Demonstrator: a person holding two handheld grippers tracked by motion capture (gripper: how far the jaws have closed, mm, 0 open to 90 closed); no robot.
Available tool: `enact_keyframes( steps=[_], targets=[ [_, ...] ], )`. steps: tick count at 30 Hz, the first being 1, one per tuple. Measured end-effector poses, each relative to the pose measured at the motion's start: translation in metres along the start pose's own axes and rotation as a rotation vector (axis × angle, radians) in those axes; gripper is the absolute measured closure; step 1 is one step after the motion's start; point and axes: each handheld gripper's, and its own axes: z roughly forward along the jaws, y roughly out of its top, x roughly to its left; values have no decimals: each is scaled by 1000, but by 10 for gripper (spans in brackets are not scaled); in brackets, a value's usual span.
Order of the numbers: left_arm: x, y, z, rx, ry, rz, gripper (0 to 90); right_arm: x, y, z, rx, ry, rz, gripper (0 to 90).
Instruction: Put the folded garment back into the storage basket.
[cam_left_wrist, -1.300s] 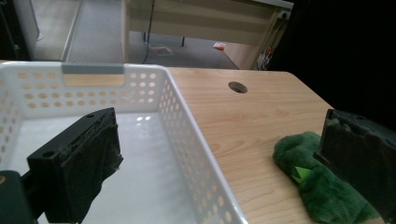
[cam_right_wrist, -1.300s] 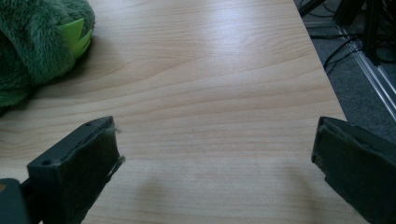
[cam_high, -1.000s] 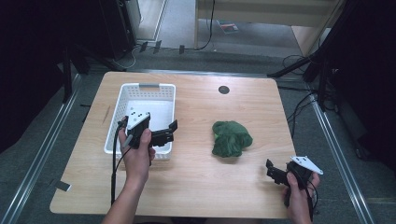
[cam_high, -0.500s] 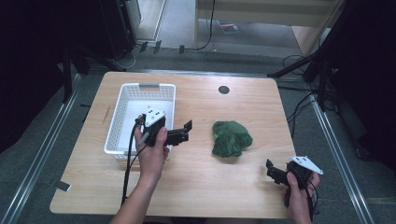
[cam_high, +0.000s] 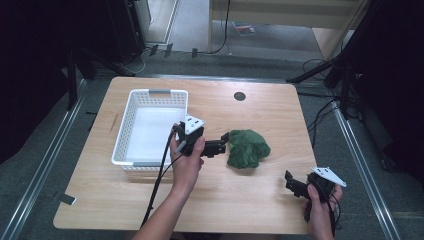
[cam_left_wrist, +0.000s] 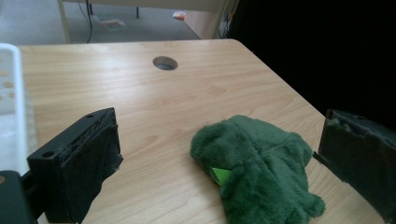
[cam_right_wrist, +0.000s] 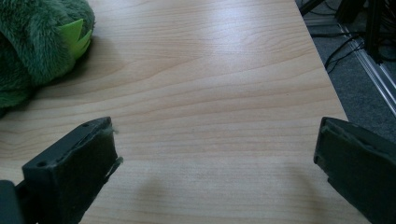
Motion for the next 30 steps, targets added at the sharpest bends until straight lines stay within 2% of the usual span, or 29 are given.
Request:
enact_keyframes(
  steps=[8, 19, 20, 30],
  targets=[
    [-18, -12, 24, 56, -7, 5, 0, 0, 0, 0, -1, -1, 5, 0],
    [-32, -28, 49, 108, 1, 6, 0, -1, 0, 1, 4, 4, 7, 0],
    [-34, -30, 53, 118, 1, 4, 0, -1, 1, 1, 6, 4, 19, 0],
    [-50, -42, 75, 175, -11, -7, 0, -1, 1, 1, 4, 5, 16, 0]
  ],
)
